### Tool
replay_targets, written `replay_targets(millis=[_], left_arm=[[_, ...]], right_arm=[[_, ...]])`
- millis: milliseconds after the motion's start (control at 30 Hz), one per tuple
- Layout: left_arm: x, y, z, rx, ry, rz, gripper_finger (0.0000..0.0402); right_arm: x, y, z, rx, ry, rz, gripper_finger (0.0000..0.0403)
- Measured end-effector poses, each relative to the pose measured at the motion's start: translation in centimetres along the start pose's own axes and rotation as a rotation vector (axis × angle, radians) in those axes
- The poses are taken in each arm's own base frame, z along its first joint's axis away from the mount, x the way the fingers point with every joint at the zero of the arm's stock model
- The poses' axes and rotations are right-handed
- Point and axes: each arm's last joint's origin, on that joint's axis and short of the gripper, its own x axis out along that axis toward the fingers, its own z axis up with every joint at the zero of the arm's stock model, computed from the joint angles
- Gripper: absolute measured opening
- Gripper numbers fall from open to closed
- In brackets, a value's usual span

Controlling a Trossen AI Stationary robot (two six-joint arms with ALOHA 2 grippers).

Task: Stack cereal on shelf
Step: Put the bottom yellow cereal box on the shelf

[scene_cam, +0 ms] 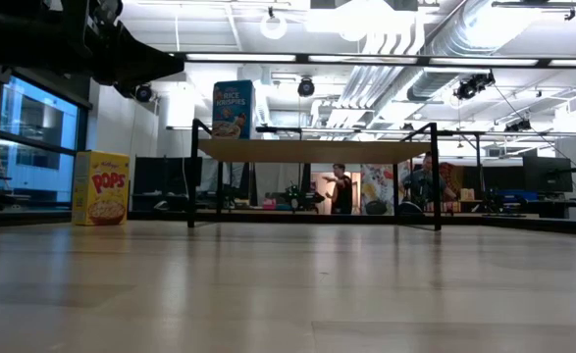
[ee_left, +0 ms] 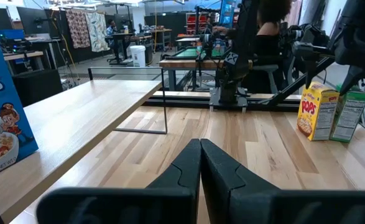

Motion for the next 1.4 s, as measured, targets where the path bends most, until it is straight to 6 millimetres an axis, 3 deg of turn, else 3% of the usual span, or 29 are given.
replay_targets(millis=[667, 1133, 1400], left_arm=[[0.0, 0.0, 0.0, 0.002, 0.005, 0.0, 0.0003], [0.0, 0.0, 0.0, 0.002, 0.005, 0.0, 0.0003], [0.0, 0.0, 0.8, -0.031, -0.077, 0.002, 0.0003]], right_arm=[[1.0, -0.2, 0.8, -0.014, 0.077, -0.056, 0.0306], [1.0, -0.5, 1.0, -0.063, 0.052, -0.091, 0.017], [0.3, -1.6, 1.1, -0.088, 0.023, -0.136, 0.0129]])
